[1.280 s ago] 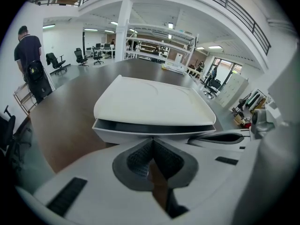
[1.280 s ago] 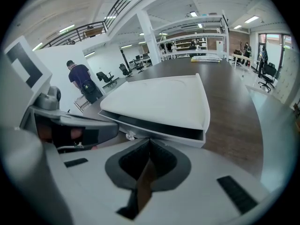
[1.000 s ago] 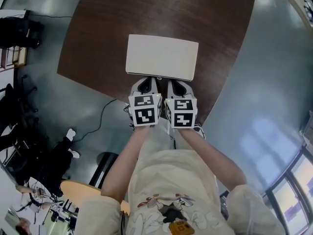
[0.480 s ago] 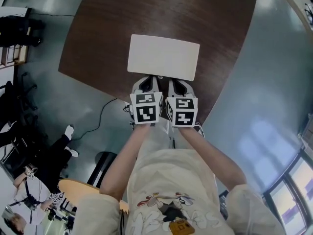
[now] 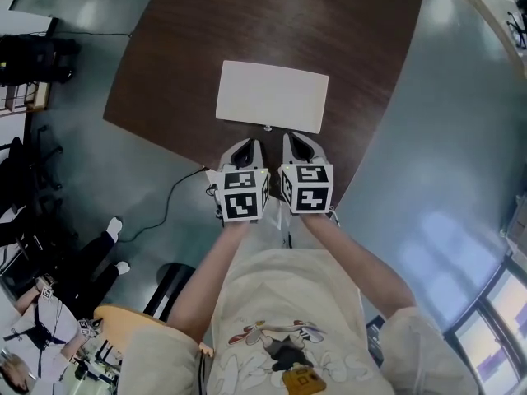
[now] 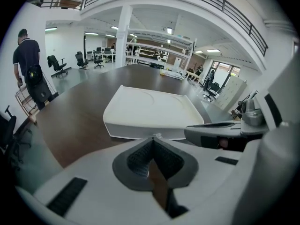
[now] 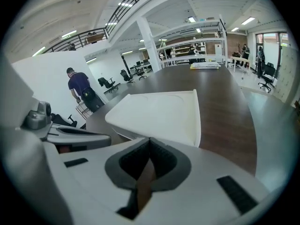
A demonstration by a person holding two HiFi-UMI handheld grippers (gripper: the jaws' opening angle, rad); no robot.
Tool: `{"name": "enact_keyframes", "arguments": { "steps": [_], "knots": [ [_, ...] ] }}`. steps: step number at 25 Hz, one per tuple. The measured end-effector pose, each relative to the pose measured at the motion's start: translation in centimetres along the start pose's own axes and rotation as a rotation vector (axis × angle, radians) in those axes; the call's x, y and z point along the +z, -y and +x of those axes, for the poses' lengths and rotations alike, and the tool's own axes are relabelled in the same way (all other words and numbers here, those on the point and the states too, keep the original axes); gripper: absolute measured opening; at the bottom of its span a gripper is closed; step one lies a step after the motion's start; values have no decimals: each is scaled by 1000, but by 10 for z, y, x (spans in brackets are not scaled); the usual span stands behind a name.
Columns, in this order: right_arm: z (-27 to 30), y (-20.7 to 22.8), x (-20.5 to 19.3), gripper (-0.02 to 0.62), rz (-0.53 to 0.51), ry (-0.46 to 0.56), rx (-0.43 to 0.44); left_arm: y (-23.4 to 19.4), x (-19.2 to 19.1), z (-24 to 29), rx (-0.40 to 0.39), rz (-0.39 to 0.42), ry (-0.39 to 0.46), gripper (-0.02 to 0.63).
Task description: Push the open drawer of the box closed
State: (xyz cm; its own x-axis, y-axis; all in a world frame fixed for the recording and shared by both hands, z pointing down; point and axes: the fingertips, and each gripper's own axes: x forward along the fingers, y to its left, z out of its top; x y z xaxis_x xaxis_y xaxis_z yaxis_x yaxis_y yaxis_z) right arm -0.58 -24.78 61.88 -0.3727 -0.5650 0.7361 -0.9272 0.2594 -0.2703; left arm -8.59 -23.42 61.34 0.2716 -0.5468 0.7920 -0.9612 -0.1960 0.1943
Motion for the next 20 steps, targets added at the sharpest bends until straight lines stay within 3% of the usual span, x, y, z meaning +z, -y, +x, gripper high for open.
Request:
{"name": "enact_keyframes", "arguments": {
  "steps": [9,15,20],
  "knots": [
    [-62,-22,17,5,-163,107,90,11,15,-62,-12,18,125,6],
    [-147,-41,28,5,-201,145,133,38,23,-145,-27,9,170,6],
    [-190,-56,-2,5,-225,169,172,56,-8,-201,-28,44,207,6]
  ]
}}
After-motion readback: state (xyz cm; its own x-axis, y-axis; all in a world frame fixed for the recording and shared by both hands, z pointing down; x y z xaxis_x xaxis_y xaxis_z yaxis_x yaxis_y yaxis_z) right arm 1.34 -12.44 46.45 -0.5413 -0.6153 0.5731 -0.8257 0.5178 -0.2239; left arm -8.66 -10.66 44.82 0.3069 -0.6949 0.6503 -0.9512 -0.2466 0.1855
